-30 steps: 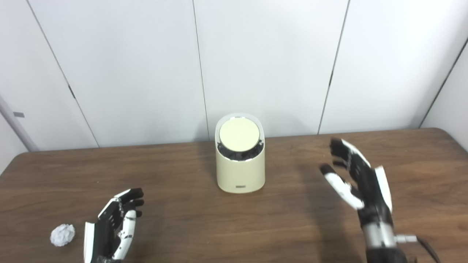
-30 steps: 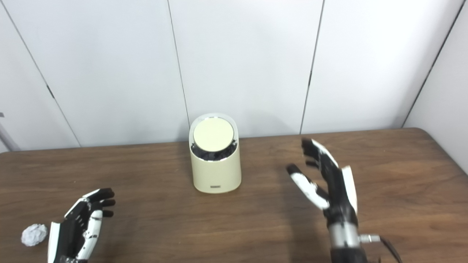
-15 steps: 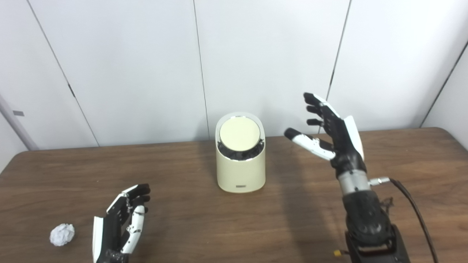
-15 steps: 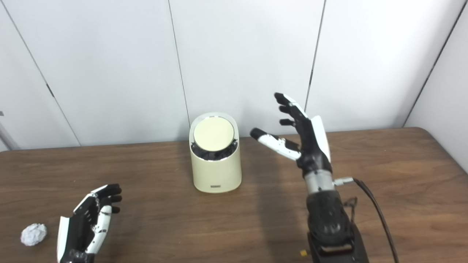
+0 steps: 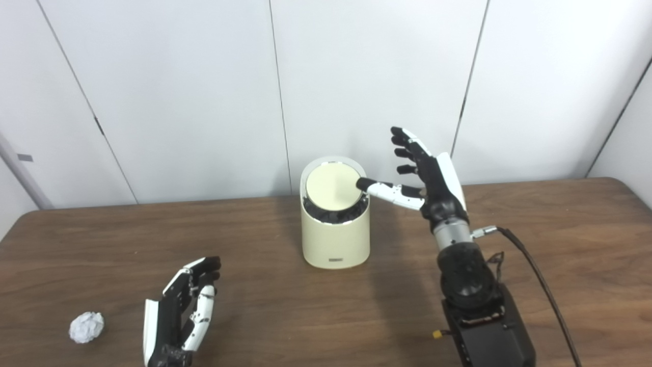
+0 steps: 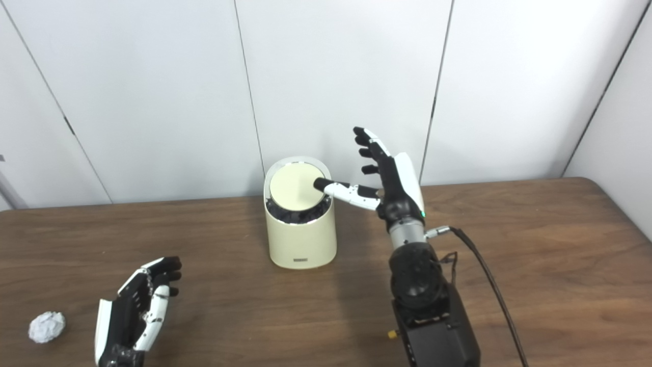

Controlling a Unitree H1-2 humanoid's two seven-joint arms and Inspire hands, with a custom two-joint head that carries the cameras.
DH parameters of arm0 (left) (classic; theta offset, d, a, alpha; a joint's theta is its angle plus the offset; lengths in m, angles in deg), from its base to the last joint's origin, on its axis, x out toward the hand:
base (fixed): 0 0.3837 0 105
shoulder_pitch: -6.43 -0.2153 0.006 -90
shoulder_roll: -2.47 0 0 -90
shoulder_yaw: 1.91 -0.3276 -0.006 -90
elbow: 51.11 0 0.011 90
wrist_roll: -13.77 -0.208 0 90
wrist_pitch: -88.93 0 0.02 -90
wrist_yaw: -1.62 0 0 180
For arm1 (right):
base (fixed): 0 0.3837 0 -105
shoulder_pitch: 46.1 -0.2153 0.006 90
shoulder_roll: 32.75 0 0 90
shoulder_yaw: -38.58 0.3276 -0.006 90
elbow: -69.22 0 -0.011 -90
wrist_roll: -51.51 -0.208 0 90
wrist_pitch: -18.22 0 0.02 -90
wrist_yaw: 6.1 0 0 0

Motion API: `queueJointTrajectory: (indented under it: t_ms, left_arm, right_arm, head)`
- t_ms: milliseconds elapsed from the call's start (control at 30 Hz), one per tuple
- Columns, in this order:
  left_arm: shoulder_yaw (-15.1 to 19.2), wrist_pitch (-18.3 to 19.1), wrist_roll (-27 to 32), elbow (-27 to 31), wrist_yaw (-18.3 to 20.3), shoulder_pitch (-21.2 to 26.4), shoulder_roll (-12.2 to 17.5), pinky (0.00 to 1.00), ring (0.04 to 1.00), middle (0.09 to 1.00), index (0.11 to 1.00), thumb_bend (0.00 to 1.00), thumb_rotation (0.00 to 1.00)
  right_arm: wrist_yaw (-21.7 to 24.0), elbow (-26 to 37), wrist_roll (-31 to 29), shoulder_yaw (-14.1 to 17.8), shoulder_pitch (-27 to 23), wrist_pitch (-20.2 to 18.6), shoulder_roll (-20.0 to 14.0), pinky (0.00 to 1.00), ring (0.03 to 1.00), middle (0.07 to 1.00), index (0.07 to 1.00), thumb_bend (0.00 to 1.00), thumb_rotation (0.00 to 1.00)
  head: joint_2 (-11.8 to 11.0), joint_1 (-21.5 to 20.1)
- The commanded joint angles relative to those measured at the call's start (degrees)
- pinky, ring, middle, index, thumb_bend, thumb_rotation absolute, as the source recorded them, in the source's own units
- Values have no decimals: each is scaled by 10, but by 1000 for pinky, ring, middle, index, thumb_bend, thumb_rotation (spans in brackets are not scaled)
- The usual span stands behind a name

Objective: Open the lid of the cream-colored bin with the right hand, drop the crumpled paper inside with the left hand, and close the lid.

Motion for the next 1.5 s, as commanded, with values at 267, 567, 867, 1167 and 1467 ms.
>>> queueJointTrajectory:
  t_ms: [267,567,867,1167,1467]
  left_arm:
    - [-4,-8,-11,10,-13,15,-7,584,678,708,697,192,600]
    - [-7,-14,-9,0,-17,15,-11,587,680,708,696,199,613]
    - [-13,-13,-10,2,-25,12,-15,587,685,710,699,207,584]
    - [-16,-20,-9,0,-27,10,-16,591,687,711,700,206,562]
    - [-18,-29,-7,-9,-30,14,-17,584,681,708,696,210,563]
  right_arm:
    - [-25,-30,71,-36,-56,-44,7,650,807,870,879,970,327]
    - [-37,-80,81,-48,-60,-56,19,646,817,885,880,966,321]
    - [-57,-122,81,-62,-57,-37,16,637,816,873,872,956,314]
    - [-63,-137,76,-68,-63,-36,15,602,805,874,870,924,335]
    - [-61,-136,77,-73,-74,-39,15,631,825,891,883,897,352]
  head:
    - [-5,1]
    - [-15,5]
    - [-17,12]
    - [-16,13]
    - [-20,11]
